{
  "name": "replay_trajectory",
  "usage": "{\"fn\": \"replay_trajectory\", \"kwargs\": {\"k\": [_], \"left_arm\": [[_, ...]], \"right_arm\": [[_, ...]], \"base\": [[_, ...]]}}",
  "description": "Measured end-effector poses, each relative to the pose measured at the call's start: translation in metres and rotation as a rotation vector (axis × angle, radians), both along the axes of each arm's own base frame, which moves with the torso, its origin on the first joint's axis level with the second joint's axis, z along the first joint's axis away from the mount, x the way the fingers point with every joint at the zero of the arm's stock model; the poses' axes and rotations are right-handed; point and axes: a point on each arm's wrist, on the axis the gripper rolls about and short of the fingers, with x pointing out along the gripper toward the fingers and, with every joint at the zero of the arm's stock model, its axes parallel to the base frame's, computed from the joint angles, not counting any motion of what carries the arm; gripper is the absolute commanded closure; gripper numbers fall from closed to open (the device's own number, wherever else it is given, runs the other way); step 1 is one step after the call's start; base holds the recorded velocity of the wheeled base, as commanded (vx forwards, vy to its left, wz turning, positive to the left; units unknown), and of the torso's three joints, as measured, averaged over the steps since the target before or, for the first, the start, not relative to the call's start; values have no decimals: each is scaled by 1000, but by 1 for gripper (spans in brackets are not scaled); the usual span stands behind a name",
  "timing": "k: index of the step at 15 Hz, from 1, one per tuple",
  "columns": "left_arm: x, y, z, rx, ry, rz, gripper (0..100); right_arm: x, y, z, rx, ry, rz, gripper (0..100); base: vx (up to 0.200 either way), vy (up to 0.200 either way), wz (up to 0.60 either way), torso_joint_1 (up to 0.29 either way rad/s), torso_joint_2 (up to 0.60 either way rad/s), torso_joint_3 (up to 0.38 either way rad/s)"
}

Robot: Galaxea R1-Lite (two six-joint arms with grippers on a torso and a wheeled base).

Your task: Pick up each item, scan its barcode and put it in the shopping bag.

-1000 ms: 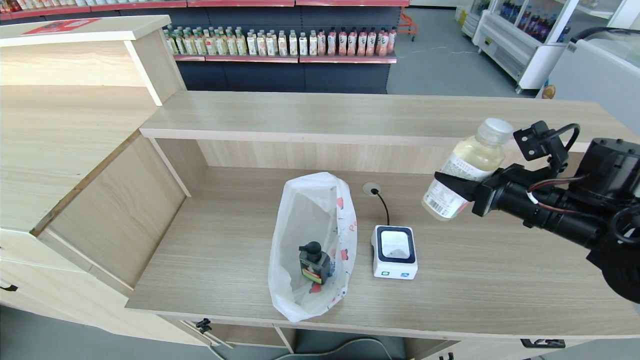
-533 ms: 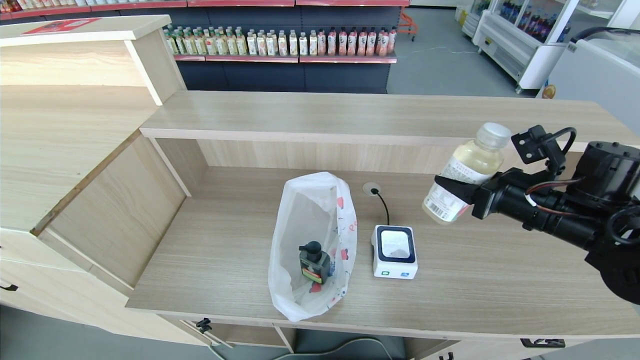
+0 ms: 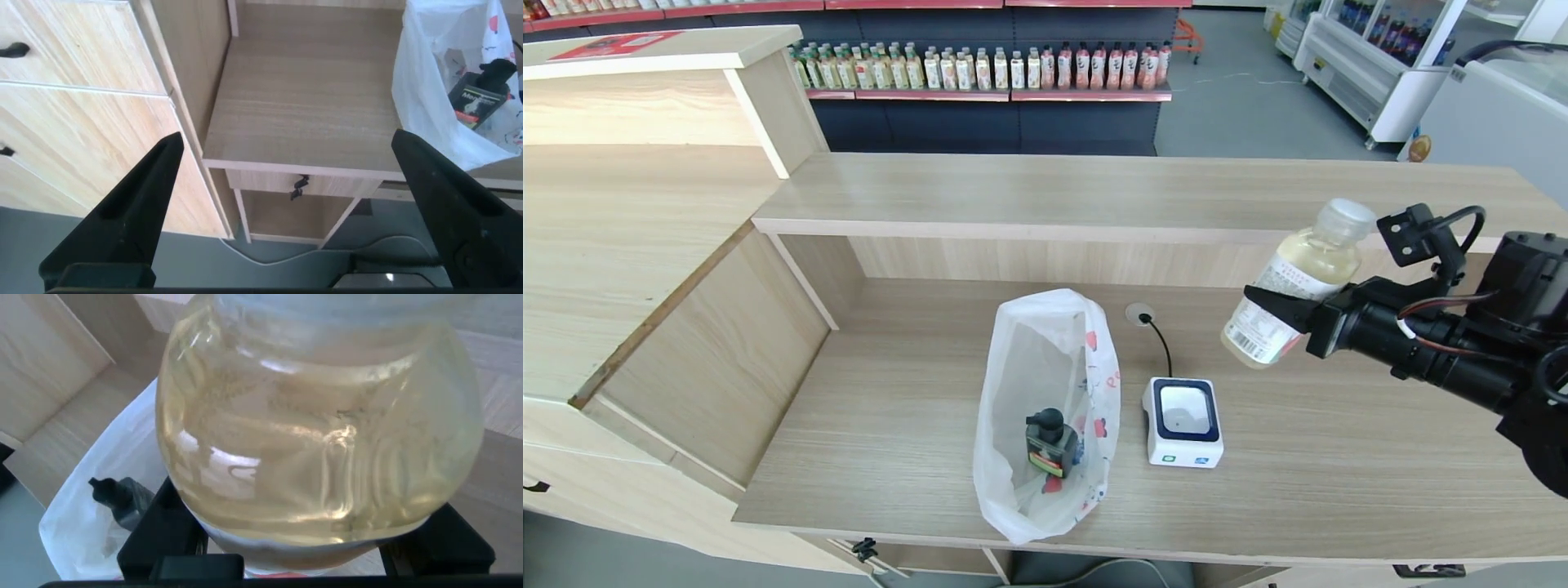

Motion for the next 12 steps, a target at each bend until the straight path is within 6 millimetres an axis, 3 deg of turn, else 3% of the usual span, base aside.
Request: {"fn": "replay_trajectory", "kwargs": {"k": [2, 7, 12], "left_arm": [[0, 0, 0, -1, 0, 1, 0], [0, 0, 0, -3, 1, 1, 0], [0, 0, 0, -3, 0, 1, 0]], "right_arm": [[0, -1, 2, 4, -11, -3, 100], [4, 0, -1, -2, 1, -3, 100], [11, 22, -13, -20, 23, 64, 100]], "base": [[0, 200, 0, -10, 0, 5], [0, 0, 0, 0, 0, 0], [0, 0, 0, 0, 0, 0]]}}
